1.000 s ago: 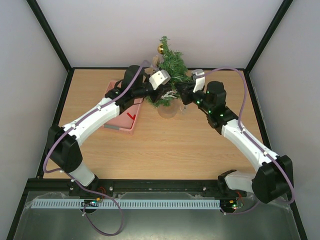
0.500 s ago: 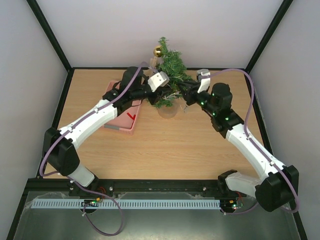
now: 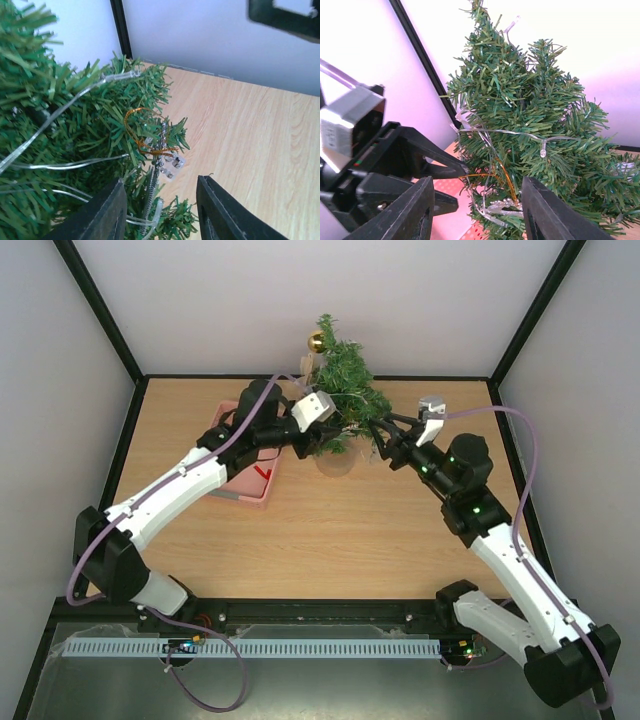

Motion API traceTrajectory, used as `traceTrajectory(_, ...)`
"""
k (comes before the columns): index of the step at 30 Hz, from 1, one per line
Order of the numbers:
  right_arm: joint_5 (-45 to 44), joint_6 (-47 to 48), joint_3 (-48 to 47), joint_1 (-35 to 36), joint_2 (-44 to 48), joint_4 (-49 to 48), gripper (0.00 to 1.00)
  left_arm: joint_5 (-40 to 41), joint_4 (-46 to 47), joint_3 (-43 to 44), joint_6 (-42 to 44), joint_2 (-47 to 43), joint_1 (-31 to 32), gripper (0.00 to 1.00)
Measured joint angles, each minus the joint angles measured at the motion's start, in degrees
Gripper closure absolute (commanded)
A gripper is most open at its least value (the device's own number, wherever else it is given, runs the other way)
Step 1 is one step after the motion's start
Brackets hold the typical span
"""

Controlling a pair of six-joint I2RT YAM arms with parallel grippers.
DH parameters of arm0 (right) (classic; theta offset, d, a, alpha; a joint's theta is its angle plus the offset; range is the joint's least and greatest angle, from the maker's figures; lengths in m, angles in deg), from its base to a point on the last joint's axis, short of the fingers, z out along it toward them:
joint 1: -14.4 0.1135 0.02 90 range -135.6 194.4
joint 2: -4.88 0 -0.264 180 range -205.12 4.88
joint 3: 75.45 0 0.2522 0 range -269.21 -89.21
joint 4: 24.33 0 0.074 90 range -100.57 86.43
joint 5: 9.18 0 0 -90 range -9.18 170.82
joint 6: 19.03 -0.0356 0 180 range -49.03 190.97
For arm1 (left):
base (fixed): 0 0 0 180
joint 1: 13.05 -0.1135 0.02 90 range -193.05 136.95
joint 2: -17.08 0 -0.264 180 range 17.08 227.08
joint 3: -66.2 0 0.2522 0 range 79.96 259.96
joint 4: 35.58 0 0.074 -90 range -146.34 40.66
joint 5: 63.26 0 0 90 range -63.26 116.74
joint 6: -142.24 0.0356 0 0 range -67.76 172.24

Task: Decorate the small christmas tree
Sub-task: Hang the decoration item on the Christmas tree.

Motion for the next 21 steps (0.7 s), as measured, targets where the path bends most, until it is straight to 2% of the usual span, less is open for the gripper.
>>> traceTrajectory(5, 0.44, -0.83, 0.98, 0.00, 2.71, 0.02, 0.53, -0.72, -0.48, 0.13, -0.81, 1.95, 0.11, 0.67)
traceTrajectory(13, 1.46, -1.07, 1.14, 0.00, 3.67, 0.04, 0.53, -0.26, -1.66, 2.54, -1.55, 6.73, 0.59, 0.68)
traceTrajectory(21, 2.16, -1.05, 1.16, 0.00, 4.35, 0.04, 0.53, 1.29, -2.23, 4.63, -2.12, 8.41, 1.66, 0.80)
